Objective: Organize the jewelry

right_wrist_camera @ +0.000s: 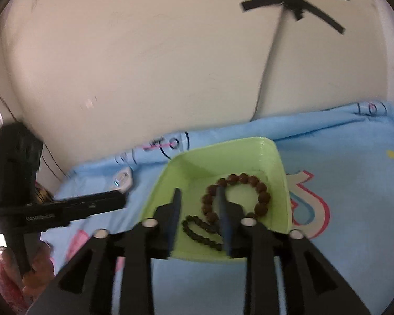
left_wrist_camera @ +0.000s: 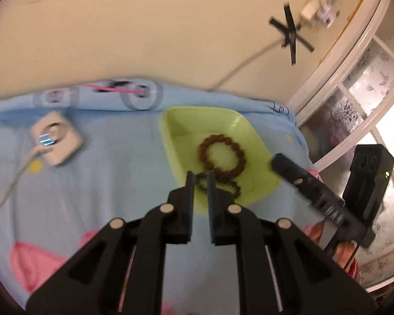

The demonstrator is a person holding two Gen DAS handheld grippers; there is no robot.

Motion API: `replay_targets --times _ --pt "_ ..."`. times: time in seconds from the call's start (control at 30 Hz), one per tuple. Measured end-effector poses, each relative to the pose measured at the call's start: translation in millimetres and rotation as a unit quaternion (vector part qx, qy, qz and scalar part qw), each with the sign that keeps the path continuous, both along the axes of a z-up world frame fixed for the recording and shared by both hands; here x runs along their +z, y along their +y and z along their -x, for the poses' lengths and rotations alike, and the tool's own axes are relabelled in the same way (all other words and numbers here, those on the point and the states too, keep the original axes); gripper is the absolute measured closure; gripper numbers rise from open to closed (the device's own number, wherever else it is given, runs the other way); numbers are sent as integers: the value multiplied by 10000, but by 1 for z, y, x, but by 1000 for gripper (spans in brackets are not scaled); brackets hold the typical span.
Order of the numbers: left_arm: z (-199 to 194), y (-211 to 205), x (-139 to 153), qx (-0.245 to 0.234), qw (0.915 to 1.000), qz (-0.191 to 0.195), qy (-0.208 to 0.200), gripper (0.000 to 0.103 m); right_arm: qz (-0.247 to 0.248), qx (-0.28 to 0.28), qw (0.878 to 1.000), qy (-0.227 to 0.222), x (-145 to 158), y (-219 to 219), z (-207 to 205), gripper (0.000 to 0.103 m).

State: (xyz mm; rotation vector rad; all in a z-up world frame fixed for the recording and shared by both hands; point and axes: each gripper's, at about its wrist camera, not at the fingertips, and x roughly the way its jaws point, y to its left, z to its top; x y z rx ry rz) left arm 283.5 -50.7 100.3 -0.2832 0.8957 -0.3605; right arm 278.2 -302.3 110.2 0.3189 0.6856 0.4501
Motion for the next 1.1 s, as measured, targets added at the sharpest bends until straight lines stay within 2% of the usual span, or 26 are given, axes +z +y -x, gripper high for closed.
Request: replay_targets --times 0.1,0.17,0.3,0.33,0.4,0.5,0.67,0.77,0.97,1.07,1.1 --pt "56 40 -3 152 9997 -55 -172 94 -185 493 9986 -15 2 14 24 90" --pt "83 49 -12 125 9998 -68 -150 94 -137 961 9952 153 -5 33 41 90" --pt "141 53 -45 -138 9999 29 53 94 261 1829 9802 715 -35 83 67 93" --pt "148 46 -50 -212 9998 -1 66 94 495 1996 9755 780 -43 98 75 95" --pt "164 38 -61 -293 9992 -244 91 94 657 2175 9698 887 -50 116 85 96" --pt "184 34 -84 -290 9961 -769 328 94 703 2366 9637 1023 -54 138 93 96" --pt "214 62 -89 -198 9978 -537 324 94 808 2608 9576 926 -43 161 112 96" --pt "226 78 -91 -86 9985 -420 335 94 963 2610 9559 941 -42 178 105 96" --pt "238 97 -82 61 9997 -84 212 94 1700 2328 9522 1013 -62 203 96 95" --pt "243 105 -75 137 9998 46 126 94 2111 2382 9453 715 -65 218 98 94" --pt "245 108 -74 160 9998 69 102 94 2165 2461 9422 701 -65 222 99 100"
